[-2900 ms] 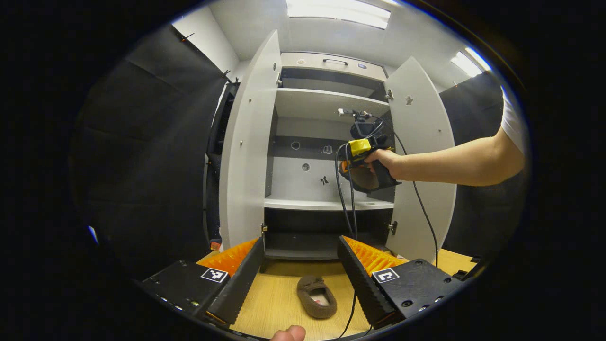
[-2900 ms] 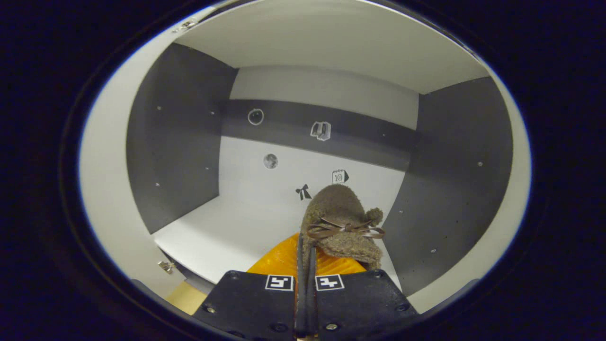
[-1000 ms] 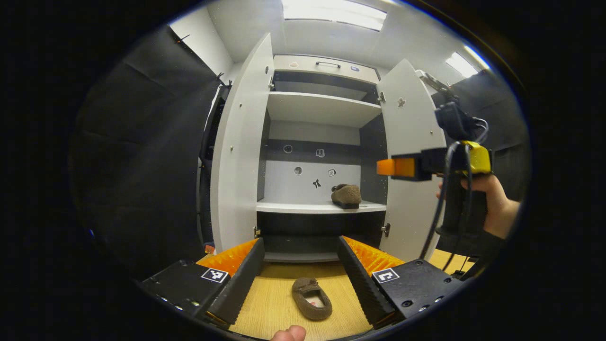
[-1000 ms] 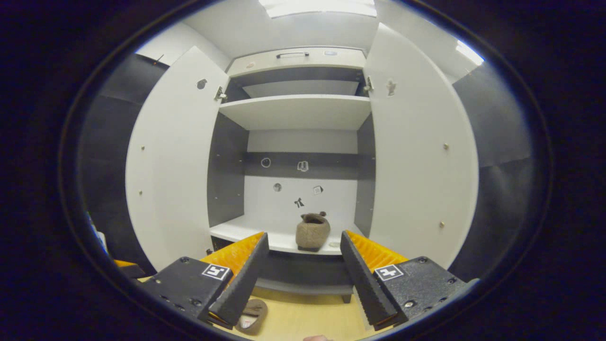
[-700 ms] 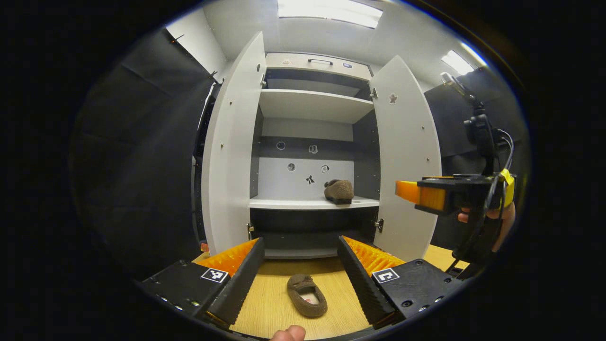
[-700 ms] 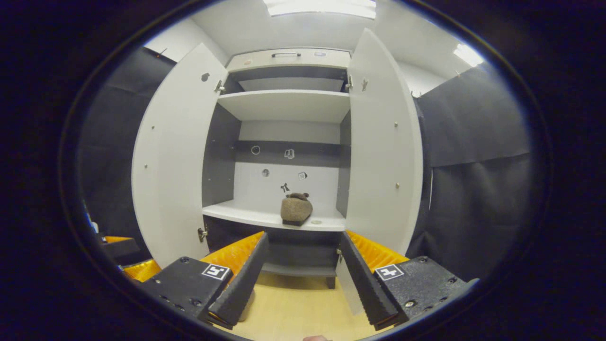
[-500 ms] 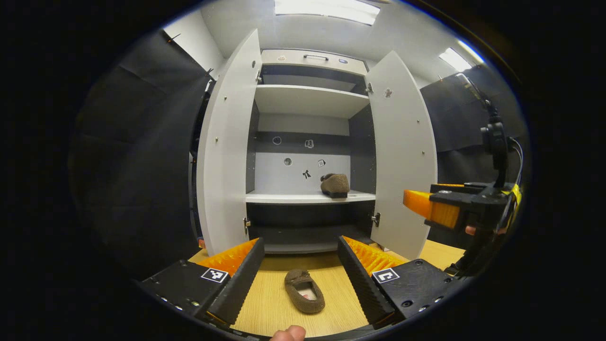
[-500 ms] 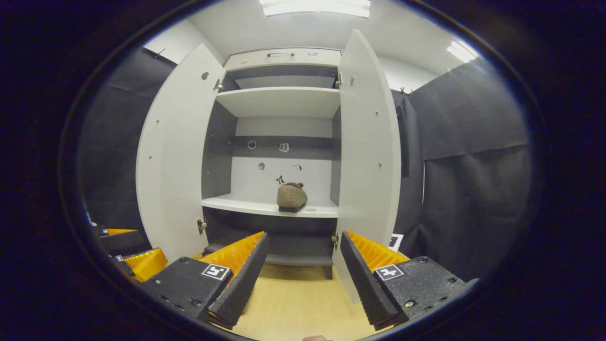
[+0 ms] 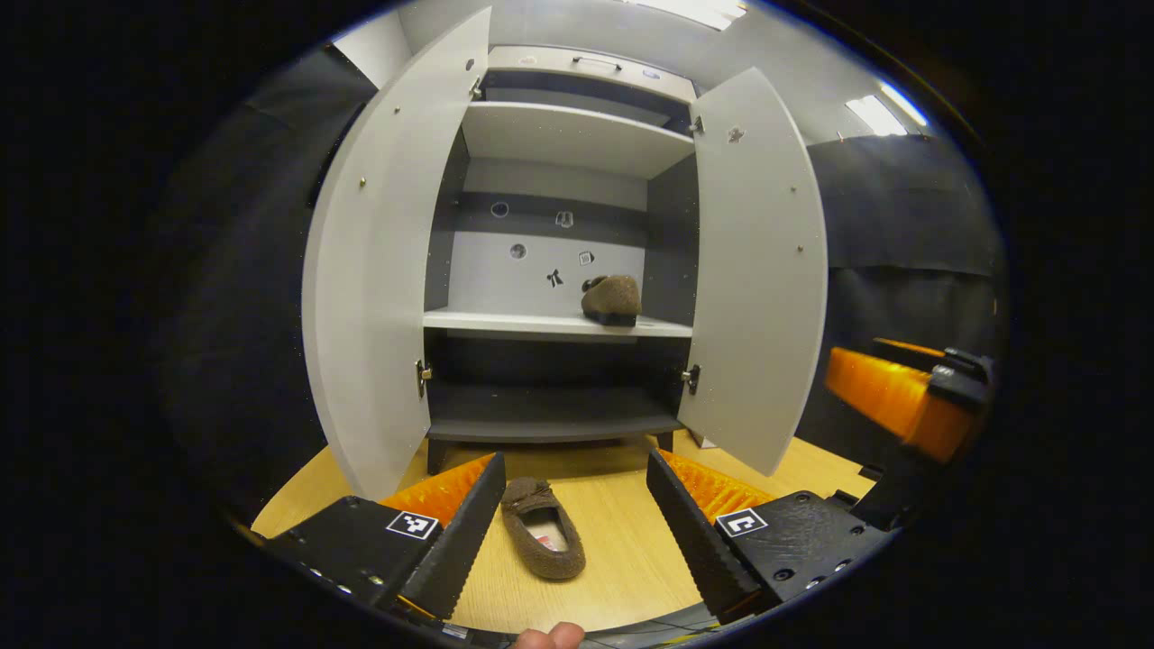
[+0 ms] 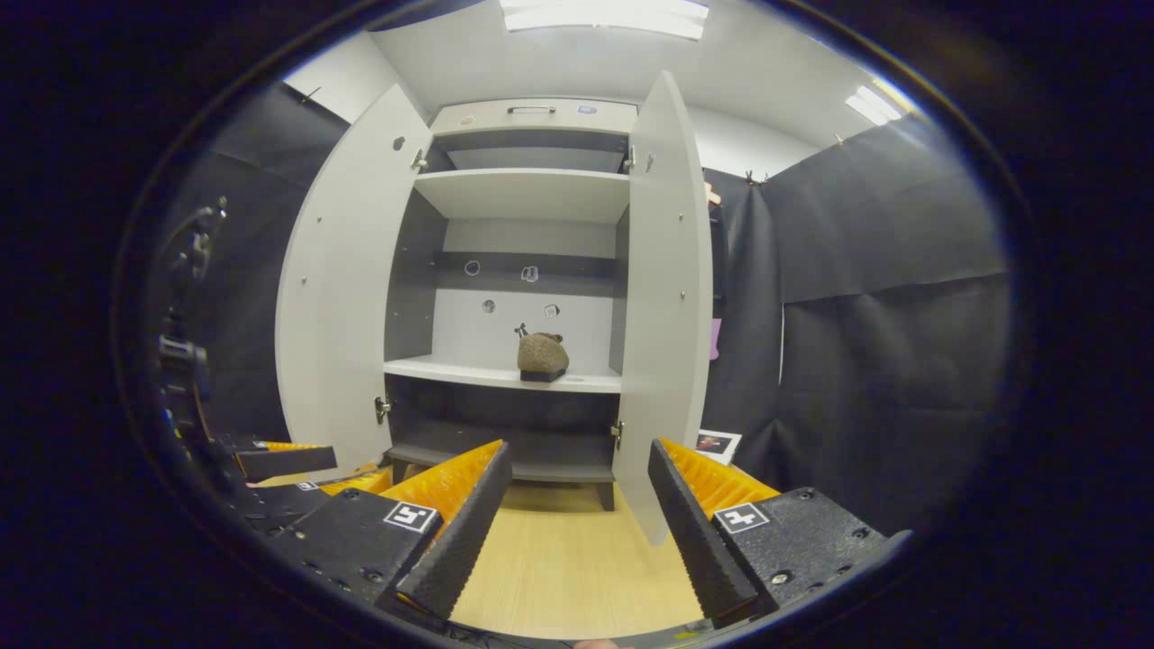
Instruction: Grab one shoe with the right hand and put it into the shoe cabinet, grab the other shoe with the left hand and put it into the shoe cabinet; then close the right door with the right hand and the left door with the left hand.
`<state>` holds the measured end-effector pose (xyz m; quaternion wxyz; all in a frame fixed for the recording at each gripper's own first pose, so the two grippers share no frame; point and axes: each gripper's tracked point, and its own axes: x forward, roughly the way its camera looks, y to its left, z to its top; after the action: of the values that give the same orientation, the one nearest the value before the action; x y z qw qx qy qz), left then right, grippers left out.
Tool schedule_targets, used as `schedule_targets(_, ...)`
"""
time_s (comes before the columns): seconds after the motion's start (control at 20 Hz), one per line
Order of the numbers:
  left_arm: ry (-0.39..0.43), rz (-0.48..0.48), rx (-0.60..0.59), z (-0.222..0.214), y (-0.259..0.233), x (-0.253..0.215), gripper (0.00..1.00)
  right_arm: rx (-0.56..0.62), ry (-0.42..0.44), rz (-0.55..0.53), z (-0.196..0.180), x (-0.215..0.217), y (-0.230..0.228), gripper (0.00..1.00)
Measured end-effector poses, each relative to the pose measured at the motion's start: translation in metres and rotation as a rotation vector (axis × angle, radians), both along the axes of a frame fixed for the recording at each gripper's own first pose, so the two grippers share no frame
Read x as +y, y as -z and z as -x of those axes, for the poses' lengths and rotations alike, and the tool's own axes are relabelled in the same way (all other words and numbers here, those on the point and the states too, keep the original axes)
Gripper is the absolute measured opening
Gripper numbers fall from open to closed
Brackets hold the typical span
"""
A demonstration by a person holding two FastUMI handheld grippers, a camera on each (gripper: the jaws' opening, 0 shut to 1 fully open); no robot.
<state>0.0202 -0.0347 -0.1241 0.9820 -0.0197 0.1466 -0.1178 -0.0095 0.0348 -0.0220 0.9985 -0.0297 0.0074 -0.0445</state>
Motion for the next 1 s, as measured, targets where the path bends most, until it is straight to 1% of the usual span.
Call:
schedule_targets(0.1,-0.001,-0.023,0.097,-0.018,0.036,0.004,0.96,-0.003,0.011,-0.016,0.003,-0.006,0.0,0.96)
schedule_targets(0.15,0.006,-0.02,0.146,-0.025,0.057,0.004,0.96,-0.003,0.017,-0.014,0.003,-0.009,0.0,0.96)
schedule_targets(0.25,0.018,-0.013,0.187,-0.042,0.084,0.007,0.97,0.006,0.024,-0.001,0.006,-0.015,0.002,0.96)
schedule_targets(0.3,0.016,-0.02,0.227,-0.049,0.101,0.012,0.96,0.01,0.03,0.006,0.008,-0.019,0.002,0.96)
schedule_targets(0.35,0.007,-0.031,0.276,-0.052,0.12,0.02,0.96,0.015,0.037,0.014,0.009,-0.024,0.004,0.98)
schedule_targets(0.4,-0.002,-0.04,0.321,-0.055,0.139,0.027,0.96,0.021,0.048,0.02,0.01,-0.029,0.006,0.96)
schedule_targets(0.55,-0.059,-0.072,0.435,-0.063,0.19,0.039,0.95,0.051,0.077,0.011,0.009,-0.039,0.015,0.96)
schedule_targets(0.65,-0.072,-0.092,0.469,-0.068,0.207,0.041,0.95,0.081,0.091,0.003,0.007,-0.044,0.023,0.96)
schedule_targets(0.7,-0.072,-0.088,0.477,-0.068,0.206,0.043,0.95,0.093,0.095,-0.001,0.004,-0.045,0.026,0.98)
schedule_targets(0.85,-0.102,-0.069,0.465,-0.077,0.213,0.04,0.93,0.118,0.101,0.004,-0.004,-0.051,0.031,0.96)
schedule_targets(0.95,-0.111,-0.061,0.497,-0.078,0.222,0.038,0.82,0.125,0.1,0.009,-0.007,-0.052,0.032,0.97)
schedule_targets(1.0,-0.113,-0.04,0.491,-0.081,0.22,0.035,0.68,0.132,0.099,0.007,-0.009,-0.052,0.033,0.97)
